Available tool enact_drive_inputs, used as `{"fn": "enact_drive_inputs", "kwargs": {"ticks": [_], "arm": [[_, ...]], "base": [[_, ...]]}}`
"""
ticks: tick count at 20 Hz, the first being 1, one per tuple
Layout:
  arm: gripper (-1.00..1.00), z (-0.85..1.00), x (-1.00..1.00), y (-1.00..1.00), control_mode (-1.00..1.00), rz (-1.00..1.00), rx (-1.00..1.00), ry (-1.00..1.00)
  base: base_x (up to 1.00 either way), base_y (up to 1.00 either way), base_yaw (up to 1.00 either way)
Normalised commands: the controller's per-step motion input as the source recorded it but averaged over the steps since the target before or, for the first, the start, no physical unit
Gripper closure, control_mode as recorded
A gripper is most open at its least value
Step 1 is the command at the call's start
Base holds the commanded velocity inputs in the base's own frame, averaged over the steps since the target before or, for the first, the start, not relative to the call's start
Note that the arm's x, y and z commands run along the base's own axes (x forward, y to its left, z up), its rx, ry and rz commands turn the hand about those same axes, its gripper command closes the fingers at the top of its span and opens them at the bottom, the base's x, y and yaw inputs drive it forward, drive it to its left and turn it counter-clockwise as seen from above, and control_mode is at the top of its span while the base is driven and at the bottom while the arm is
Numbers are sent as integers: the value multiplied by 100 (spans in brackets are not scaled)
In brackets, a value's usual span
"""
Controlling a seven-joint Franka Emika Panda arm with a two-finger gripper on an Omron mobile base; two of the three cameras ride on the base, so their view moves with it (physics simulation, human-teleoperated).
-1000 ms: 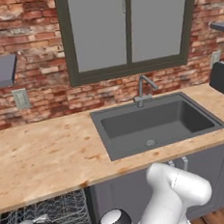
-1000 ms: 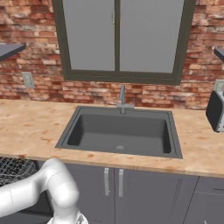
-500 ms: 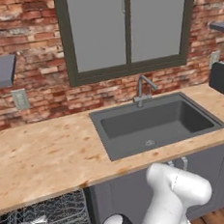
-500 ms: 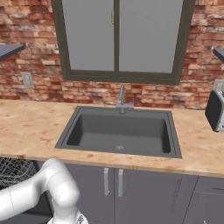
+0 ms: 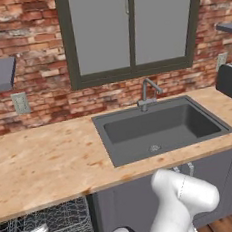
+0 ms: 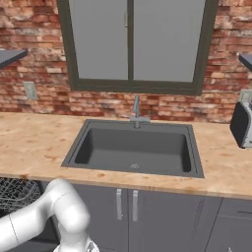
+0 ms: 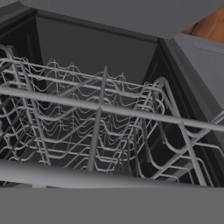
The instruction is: Open the dishwasher door and pull out the top rack.
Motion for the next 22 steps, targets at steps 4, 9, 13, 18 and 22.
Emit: {"fn": "enact_drive_inputs", "kwargs": {"ticks": [4, 9, 13, 18, 22], "arm": [[-100, -62, -62, 22, -100, 1, -5, 0], [-100, -62, -62, 22, -100, 1, -5, 0], [-100, -62, -62, 21, -100, 1, -4, 0], [-100, -62, -62, 21, -100, 1, -4, 0], [-100, -62, -62, 21, -100, 1, -4, 0]], "base": [[0, 0, 0], [0, 0, 0], [0, 0, 0], [0, 0, 0], [0, 0, 0]]}}
